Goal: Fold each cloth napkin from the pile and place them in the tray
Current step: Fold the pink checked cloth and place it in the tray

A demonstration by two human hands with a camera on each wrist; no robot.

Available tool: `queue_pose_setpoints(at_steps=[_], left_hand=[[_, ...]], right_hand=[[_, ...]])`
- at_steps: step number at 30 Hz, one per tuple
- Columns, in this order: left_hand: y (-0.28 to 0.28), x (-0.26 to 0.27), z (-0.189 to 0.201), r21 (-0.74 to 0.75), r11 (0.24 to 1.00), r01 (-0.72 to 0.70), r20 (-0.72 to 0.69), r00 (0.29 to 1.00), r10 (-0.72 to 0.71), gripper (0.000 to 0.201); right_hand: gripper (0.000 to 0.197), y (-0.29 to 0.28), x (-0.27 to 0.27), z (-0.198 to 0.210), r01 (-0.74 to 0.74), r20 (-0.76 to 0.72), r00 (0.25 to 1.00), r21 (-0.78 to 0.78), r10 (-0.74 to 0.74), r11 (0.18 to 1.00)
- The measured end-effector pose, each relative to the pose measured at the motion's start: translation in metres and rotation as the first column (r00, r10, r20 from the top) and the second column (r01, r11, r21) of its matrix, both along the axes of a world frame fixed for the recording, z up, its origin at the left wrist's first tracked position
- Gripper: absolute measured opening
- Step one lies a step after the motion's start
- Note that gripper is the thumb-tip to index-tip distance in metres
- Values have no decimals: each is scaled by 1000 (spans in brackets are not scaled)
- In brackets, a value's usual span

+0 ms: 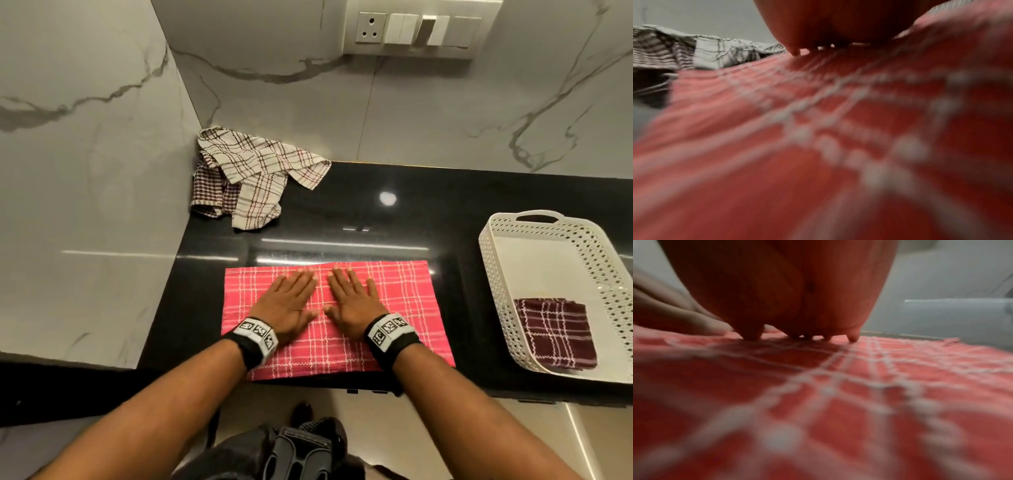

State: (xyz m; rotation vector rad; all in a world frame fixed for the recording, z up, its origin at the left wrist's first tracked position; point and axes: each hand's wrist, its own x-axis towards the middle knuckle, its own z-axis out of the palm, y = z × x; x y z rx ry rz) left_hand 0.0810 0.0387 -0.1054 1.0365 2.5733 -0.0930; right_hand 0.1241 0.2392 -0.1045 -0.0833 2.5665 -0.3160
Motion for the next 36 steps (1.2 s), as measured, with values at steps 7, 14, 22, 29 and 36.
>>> queue_pose_setpoints(at_steps=[7,14,22,29,36], left_hand=[[-98,-1,-7,-45,954,-296,23,955,297,83],[-26,28,13,18,988,-152,4,988,152,73],[-70,66,-9,-36,970,-241,41,969,243,90],[-55,81,6,11,955,-296,8,955,296,79],[-18,101,-22,23,980,-197,-8,980,198,80]], right_hand=[[92,116,34,-3,330,-12,943,165,-332,930],[73,13,36,11,94,-83,992,24,-92,995],[80,88,78,-5,192,7,981,91,-193,977],[76,60,92,12,184,-91,980,97,-175,978],[73,2,112,-13,22,-96,995,2,-22,1000]])
